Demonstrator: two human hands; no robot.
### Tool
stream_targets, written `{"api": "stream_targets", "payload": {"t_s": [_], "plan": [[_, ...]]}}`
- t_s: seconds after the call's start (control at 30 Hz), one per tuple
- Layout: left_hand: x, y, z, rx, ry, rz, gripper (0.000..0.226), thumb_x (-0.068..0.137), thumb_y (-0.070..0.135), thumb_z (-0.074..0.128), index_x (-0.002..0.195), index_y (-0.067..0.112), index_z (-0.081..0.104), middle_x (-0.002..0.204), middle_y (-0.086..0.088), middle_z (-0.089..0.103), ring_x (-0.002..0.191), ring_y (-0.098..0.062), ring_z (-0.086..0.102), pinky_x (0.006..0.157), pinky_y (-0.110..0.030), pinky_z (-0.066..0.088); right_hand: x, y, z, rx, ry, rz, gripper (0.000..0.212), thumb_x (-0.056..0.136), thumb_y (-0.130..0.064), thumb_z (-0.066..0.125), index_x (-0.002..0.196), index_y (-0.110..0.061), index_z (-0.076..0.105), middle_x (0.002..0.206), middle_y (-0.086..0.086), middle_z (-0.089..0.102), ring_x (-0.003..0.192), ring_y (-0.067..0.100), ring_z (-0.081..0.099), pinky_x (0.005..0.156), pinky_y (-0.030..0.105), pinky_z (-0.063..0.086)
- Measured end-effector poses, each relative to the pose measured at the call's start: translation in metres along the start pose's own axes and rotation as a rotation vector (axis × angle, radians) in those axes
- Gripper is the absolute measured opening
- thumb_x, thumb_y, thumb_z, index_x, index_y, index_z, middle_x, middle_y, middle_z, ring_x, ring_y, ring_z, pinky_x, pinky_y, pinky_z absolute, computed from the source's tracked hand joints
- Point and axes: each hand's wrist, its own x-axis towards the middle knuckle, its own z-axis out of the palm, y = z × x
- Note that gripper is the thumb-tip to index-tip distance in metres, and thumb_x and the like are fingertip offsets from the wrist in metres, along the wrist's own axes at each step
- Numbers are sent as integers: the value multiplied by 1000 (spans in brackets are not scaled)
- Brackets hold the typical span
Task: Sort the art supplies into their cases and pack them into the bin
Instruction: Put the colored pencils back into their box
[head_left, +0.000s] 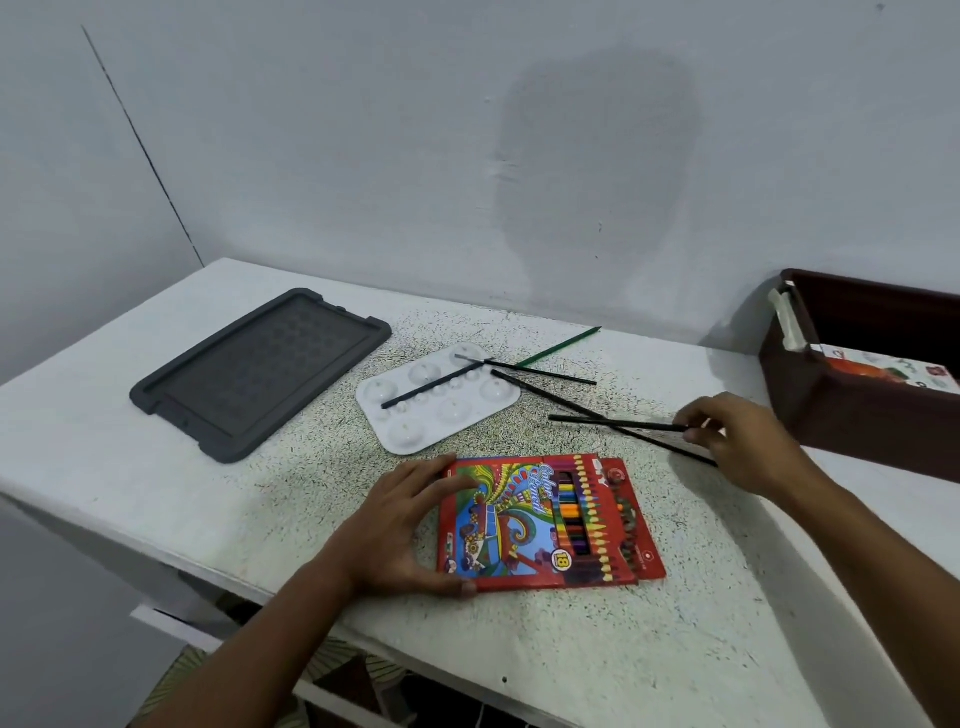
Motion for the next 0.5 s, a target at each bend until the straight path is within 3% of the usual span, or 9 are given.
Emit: {"api": "stream_targets", "payload": {"t_s": [0.17,0.4,0.5], "plan": [[0,1,0,-16,36,19,98,56,88,61,140,50,28,154,13,26,138,-5,23,110,-31,21,-30,30,-20,-6,-24,-6,25,82,-3,72,79,-27,66,84,-3,62,75,14,58,64,28,39],[0,-1,3,-5,26,10,98,57,88,61,141,50,28,155,14,23,139,-8,23,112,-37,24,-43,50,-21,-94,-53,-13,22,80,1,73,85,-19,72,82,-3,61,75,17,57,65,26,36],[-1,-1,2,6,18,7,97,57,88,60,140,52,27,155,15,22,140,-7,21,112,-35,21,-43,54,-21,-130,-48,-40,24,77,6,73,90,-14,76,81,-1,59,74,18,56,65,13,35]]}}
